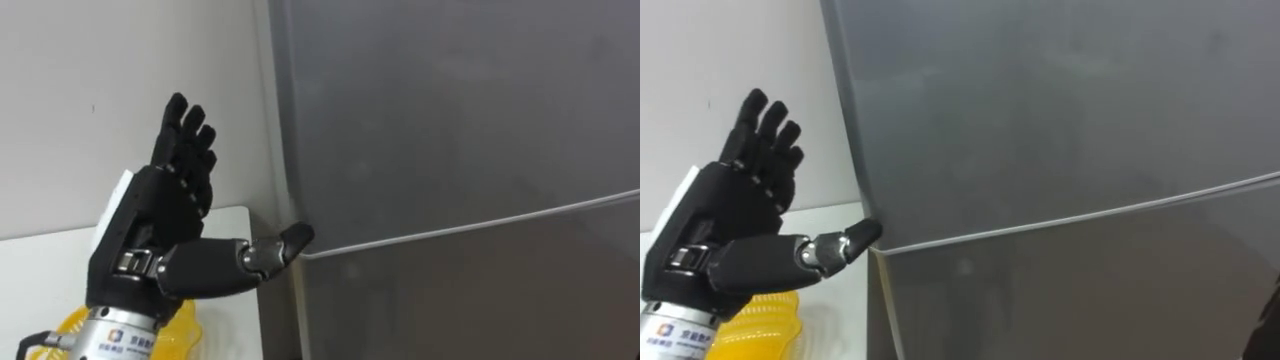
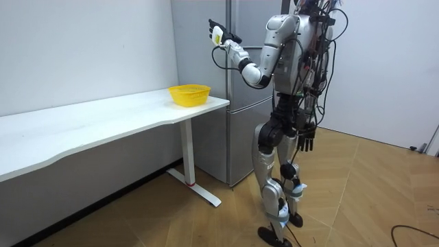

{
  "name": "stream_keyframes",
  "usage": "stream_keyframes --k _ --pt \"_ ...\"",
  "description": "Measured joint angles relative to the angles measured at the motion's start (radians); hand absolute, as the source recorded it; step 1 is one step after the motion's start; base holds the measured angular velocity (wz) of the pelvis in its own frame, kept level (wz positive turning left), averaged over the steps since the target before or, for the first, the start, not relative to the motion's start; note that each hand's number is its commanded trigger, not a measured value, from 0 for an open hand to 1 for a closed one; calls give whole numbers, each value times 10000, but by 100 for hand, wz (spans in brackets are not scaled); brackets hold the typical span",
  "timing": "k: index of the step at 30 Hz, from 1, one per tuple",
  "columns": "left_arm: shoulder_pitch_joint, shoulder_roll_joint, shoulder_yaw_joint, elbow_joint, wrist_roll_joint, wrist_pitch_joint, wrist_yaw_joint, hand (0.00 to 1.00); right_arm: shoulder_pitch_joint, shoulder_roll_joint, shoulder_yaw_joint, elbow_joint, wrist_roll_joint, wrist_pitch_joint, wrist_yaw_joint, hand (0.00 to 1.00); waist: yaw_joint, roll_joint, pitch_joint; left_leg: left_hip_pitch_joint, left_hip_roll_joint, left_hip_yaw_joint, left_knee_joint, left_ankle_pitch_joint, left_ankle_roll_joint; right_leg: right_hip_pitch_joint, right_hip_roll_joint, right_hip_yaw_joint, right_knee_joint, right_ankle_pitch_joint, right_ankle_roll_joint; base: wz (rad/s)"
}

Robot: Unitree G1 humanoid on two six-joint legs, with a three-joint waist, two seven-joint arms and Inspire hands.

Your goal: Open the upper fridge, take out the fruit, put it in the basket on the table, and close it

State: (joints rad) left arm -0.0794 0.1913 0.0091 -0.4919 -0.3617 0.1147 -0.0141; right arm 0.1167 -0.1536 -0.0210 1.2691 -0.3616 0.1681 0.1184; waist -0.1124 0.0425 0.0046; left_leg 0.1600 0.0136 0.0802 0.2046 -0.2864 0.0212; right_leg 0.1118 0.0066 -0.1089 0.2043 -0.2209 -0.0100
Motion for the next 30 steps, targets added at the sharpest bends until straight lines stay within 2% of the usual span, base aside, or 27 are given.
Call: stream_keyframes --k 6,10,16,23,24,25,26,28,29,30 --pt "-163 21 -145 -32 8 99 -388 0 -72 -3 -5 102 10 38 -62 0 -13 9 -4 -4 12 7 -8 2 -2 -11 6 3 -4 2 -2 0" --pt "-163 210 -191 -65 30 105 -683 0 -200 -16 -5 216 69 53 -69 0 -83 35 -20 -5 71 9 -8 2 -2 4 7 -10 -18 8 -7 1" --pt "-163 226 -367 -82 31 105 -1312 0 -301 -22 -2 276 82 15 -132 0 -202 208 3 -4 57 22 -12 2 -2 3 0 -26 -24 25 4 1" --pt "-162 230 -423 -81 21 118 -1507 2 -245 -154 5 482 113 -37 -133 0 -181 301 -38 -15 61 24 -7 2 -2 -14 8 -43 1 33 -8 0" --pt "-162 231 -419 -81 20 118 -1519 23 -248 -163 5 492 113 -39 -135 0 -181 300 -38 -18 61 23 -6 2 -2 -14 8 -43 2 35 -9 0" --pt "-161 231 -420 -81 4 117 -1540 51 -247 -171 6 503 119 -41 -135 0 -181 293 -34 -20 62 18 -6 2 -2 -12 8 -42 3 38 -10 0" --pt "-162 231 -420 -81 4 116 -1555 72 -246 -173 8 504 129 -46 -136 0 -181 289 -32 -24 62 17 -5 3 -1 -12 8 -41 3 41 -10 0" --pt "-162 231 -390 -82 4 116 -1554 84 -246 -172 8 504 165 -56 -134 0 -182 266 -26 -76 63 16 1 4 0 -17 3 -38 3 44 -6 0" --pt "-162 231 -312 -85 3 106 -1553 95 -257 -172 13 507 161 -57 -124 0 -186 257 -26 -91 63 12 4 12 12 -38 -4 -15 3 47 -2 4" --pt "-162 231 -232 -86 4 99 -1550 98 -276 -175 12 513 160 -56 -112 0 -182 246 -27 -93 64 5 4 23 23 -65 -11 -16 3 58 7 3"
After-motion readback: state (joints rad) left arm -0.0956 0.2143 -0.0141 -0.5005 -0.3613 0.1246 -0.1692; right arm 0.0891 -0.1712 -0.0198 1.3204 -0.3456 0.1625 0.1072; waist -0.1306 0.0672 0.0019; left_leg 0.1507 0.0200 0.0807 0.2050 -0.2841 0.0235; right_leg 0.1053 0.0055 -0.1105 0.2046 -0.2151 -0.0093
